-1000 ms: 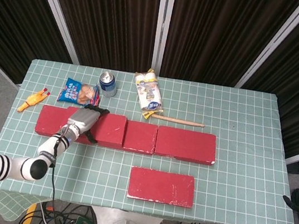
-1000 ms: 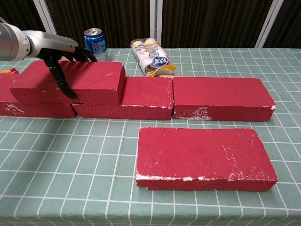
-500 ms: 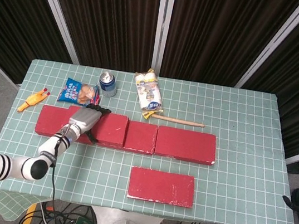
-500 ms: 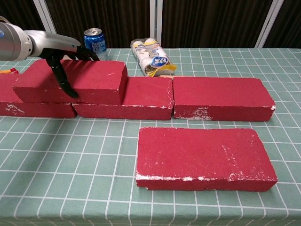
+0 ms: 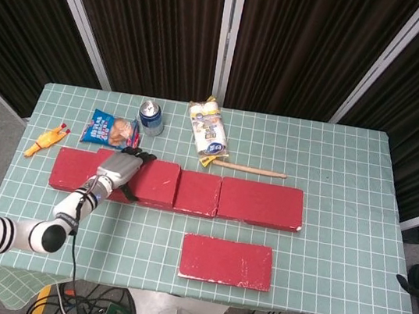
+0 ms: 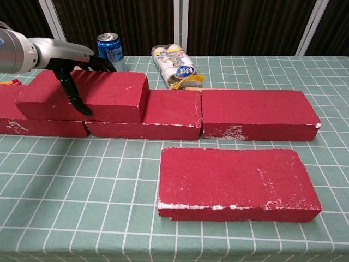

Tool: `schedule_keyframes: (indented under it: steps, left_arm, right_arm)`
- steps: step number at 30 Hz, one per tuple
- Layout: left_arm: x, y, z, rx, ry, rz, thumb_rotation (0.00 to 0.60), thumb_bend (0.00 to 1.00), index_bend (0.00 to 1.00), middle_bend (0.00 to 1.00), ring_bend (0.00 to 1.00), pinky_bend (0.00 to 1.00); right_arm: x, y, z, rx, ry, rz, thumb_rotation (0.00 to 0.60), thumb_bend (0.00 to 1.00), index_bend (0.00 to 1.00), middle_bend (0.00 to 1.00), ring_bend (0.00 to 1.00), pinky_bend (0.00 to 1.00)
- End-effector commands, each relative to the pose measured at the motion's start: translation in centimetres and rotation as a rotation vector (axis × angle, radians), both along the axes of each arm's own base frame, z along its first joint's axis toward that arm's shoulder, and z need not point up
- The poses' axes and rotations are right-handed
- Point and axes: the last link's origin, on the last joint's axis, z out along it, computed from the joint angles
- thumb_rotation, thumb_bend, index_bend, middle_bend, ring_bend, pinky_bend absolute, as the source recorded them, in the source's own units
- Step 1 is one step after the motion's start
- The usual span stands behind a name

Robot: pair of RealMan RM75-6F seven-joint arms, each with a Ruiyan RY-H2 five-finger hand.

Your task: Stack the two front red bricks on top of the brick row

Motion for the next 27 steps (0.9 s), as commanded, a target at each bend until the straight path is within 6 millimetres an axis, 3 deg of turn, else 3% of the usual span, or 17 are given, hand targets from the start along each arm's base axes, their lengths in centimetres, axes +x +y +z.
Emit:
schedule_keyframes:
  steps: [1, 19, 23, 27]
  left_arm:
    - [-0.1, 0.0, 0.0, 0.001, -0.008, 0.002, 0.6, 0.09, 0.04, 0.0, 0.0, 0.0]
    - [0.6, -0.6, 0.9, 0.01, -0.027, -0.014, 0.6, 0.04, 0.03, 0.0, 0.0, 0.0]
    - [0.8, -1.0, 2.8, 0.066, -0.028, -0.029, 0.6, 0.04, 0.03, 0.0, 0.0, 0.0]
    - [0.3, -2.2, 6.2, 0.177, -0.043, -0.036, 0.6, 0.03, 0.03, 0.0, 0.0, 0.0]
  right_arm:
    - [0.0, 0.0, 0.0, 0.0, -0.001, -0.001, 0.6, 0.0, 0.0, 0.0, 0.0, 0.0]
    - [0.3, 0.1, 0.3, -0.007, 0.004, 0.01, 0.6, 0.0, 0.0, 0.0, 0.0, 0.0]
    - [0.7, 0.2, 0.6, -0.011, 0.012, 0.027, 0.6, 0.0, 0.0, 0.0, 0.0, 0.0]
    - [1.4, 0.4, 0.6, -0.002, 0.019, 0.051, 0.6, 0.0, 0.0, 0.0, 0.0, 0.0]
